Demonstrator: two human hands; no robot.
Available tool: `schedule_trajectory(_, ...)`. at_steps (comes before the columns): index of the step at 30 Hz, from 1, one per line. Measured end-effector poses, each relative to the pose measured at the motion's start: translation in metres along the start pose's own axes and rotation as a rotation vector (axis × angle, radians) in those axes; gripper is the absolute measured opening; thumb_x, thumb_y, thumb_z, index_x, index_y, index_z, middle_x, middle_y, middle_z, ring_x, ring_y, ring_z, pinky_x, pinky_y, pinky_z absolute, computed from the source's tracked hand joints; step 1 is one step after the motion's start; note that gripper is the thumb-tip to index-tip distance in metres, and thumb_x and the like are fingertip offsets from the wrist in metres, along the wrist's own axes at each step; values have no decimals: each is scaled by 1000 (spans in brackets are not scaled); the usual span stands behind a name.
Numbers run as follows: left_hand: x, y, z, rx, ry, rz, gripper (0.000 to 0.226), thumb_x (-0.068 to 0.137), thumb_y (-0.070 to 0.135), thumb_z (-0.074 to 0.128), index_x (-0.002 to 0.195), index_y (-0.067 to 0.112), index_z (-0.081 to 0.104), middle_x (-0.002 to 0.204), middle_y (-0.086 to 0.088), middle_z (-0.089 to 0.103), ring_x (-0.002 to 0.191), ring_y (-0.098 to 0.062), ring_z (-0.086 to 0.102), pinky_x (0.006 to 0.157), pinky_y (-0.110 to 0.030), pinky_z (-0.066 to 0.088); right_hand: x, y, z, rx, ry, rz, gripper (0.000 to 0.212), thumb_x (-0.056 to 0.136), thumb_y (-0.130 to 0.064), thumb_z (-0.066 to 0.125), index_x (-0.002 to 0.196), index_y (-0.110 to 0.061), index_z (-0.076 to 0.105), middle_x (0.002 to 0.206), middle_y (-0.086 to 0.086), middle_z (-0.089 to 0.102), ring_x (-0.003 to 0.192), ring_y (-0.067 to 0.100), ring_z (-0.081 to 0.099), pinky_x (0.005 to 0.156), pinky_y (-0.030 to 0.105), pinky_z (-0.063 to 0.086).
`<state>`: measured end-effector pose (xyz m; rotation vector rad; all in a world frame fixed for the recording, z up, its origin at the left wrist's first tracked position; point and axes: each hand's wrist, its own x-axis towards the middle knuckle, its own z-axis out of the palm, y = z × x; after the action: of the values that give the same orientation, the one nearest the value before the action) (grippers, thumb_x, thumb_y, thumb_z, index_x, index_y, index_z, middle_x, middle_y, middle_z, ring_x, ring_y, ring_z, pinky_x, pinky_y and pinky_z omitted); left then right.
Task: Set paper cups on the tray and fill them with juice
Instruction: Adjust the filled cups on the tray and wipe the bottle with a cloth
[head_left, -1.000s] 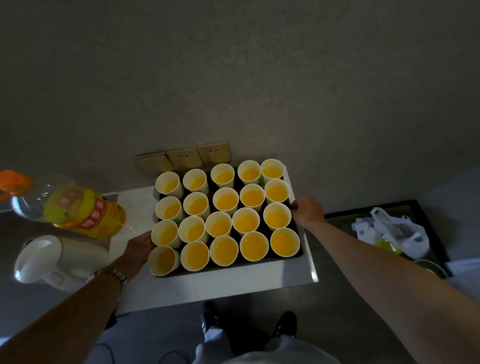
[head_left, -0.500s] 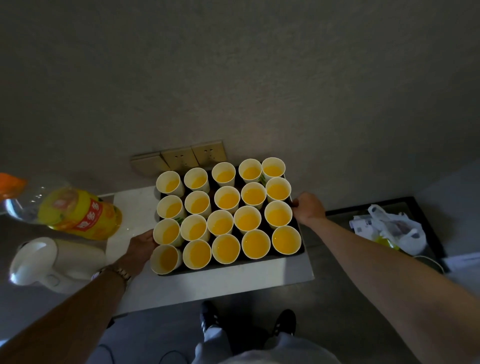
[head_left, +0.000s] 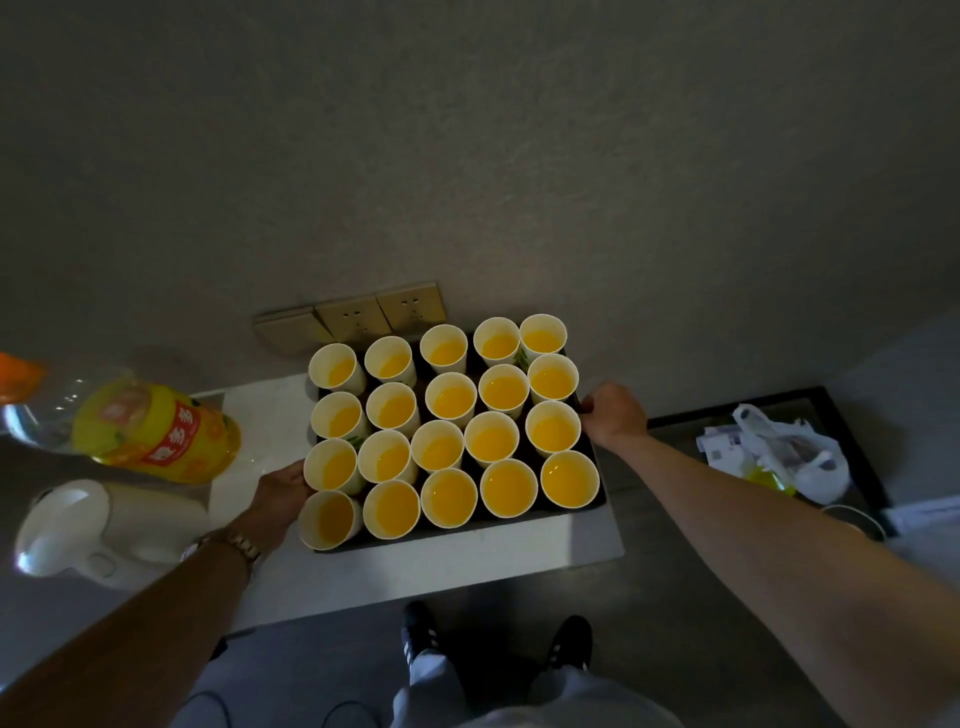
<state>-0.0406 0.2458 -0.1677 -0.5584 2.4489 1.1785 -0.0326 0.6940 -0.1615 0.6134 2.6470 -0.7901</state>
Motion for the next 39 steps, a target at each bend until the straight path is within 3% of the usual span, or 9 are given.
schedule_trajectory(7,1,-1,-1,-1,5,4,39,91,-3,71,129,3,67,128,-21,67,105,-29,60,95,-46,51,0,0,-1,-4,1,-9,43,95,-28,67,57,-21,50,64,0,54,71,21,58,67,30,41)
schedule_trajectory(16,-3,6,5,131,-11,113,37,95,-5,64,132,-3,63,131,-24,64,106,-23,54,90,-34,43,11,12,7,-10,36,-12,41,95,-28,68,57,-19,54,68,5,61,71,23,63,66,29,44)
schedule_trajectory(23,2,4,10,71,-15,87,35,94,0,67,129,3,68,125,-16,68,105,-25,60,90,-38,49,20,18,5,32,44,45,39,93,-21,68,57,-16,55,66,5,61,73,25,65,67,32,48)
schedule_trajectory(26,6,1,11,28,-20,60,35,94,3,69,129,5,68,125,-14,68,107,-26,61,93,-41,50,23,21,6,113,-26,93,24,95,-27,66,76,-12,67,81,6,67,84,25,66,74,33,49)
schedule_trajectory(29,6,-2,11,-6,-29,57,37,93,5,72,130,7,67,128,-16,68,110,-29,62,96,-45,51,26,22,9,253,-147,147,32,98,-34,61,95,-3,70,95,13,70,91,28,65,77,36,49)
schedule_trajectory(34,1,1,13,-46,-14,37,40,92,5,73,132,8,67,127,-13,68,110,-28,63,95,-44,52,30,22,9,292,-220,146,35,97,-40,61,98,-6,69,100,13,71,95,27,67,86,42,54)
schedule_trajectory(39,1,-1,13,-29,2,30,40,92,6,73,132,8,67,127,-15,68,111,-30,63,93,-42,52,31,21,8,298,-238,136,36,97,-37,63,101,-2,69,99,13,71,95,27,67,84,41,54)
